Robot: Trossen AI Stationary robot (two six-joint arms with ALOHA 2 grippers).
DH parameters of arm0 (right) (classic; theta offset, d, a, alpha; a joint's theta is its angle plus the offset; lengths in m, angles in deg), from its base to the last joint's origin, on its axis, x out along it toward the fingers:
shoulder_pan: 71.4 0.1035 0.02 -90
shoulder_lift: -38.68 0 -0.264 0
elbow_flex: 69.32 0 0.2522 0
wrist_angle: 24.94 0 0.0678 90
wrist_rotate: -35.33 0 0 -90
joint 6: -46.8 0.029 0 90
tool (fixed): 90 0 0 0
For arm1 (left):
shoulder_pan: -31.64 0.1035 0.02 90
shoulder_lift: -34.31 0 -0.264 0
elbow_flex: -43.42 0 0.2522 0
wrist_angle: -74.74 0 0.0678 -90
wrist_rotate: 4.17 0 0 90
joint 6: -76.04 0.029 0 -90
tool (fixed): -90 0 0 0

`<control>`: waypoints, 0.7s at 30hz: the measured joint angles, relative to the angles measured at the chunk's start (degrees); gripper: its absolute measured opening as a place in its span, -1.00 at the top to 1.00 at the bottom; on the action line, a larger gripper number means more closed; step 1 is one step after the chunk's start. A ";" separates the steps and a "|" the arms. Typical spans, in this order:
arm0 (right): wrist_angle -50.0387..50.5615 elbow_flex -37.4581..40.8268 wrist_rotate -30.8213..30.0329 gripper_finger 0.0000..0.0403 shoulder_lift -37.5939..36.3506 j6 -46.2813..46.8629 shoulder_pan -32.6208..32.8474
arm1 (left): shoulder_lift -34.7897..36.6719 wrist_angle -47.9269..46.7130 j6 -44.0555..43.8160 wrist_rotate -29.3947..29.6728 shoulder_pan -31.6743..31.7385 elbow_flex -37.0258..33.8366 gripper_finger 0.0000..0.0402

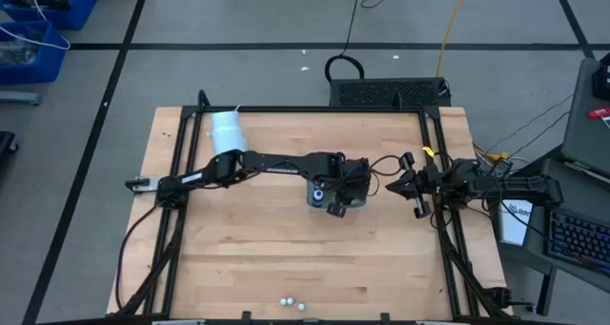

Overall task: Pick & Place food coloring
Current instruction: Put the small violet food coloring bottle into the bin

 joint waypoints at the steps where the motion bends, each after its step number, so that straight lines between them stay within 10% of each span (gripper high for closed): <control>1: 0.00 0.00 0.00 1.00 0.00 0.00 -0.01 | 0.01 0.07 0.02 0.02 0.06 0.00 0.62; 21: 0.02 0.00 0.02 1.00 0.02 0.00 0.01 | -1.90 0.32 2.75 -0.03 0.04 -0.02 0.62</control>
